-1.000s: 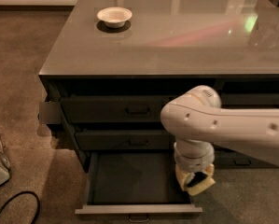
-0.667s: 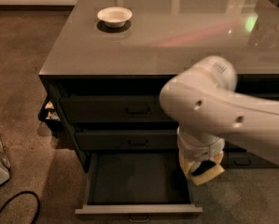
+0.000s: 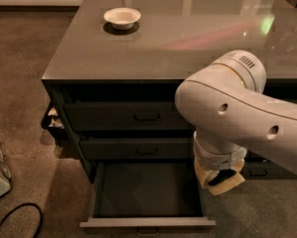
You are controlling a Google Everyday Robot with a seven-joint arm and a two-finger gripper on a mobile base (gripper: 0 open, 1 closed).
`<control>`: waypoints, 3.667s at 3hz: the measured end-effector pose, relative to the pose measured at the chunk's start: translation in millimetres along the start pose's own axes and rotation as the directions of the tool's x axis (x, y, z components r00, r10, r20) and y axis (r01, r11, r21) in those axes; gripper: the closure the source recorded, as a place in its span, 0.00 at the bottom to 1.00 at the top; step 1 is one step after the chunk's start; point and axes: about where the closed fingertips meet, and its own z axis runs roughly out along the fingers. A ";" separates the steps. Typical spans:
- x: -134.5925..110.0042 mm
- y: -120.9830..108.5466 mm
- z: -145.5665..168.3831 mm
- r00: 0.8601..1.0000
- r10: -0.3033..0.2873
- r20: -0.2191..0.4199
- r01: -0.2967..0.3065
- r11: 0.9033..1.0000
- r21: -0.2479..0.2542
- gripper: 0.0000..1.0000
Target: Pick sponge from bottom drawer and place on counter
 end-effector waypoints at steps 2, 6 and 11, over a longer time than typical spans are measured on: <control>-42.4 4.7 -46.4 0.996 -0.010 0.089 0.012 1.000 -0.012 1.00; -254.0 127.8 -202.5 0.969 -0.095 0.230 0.128 0.983 -0.132 1.00; -402.5 136.0 -185.7 0.977 0.100 0.188 0.038 0.787 -0.615 0.36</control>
Offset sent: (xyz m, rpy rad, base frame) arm 0.0978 0.0710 0.1219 0.0621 -0.2154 0.0759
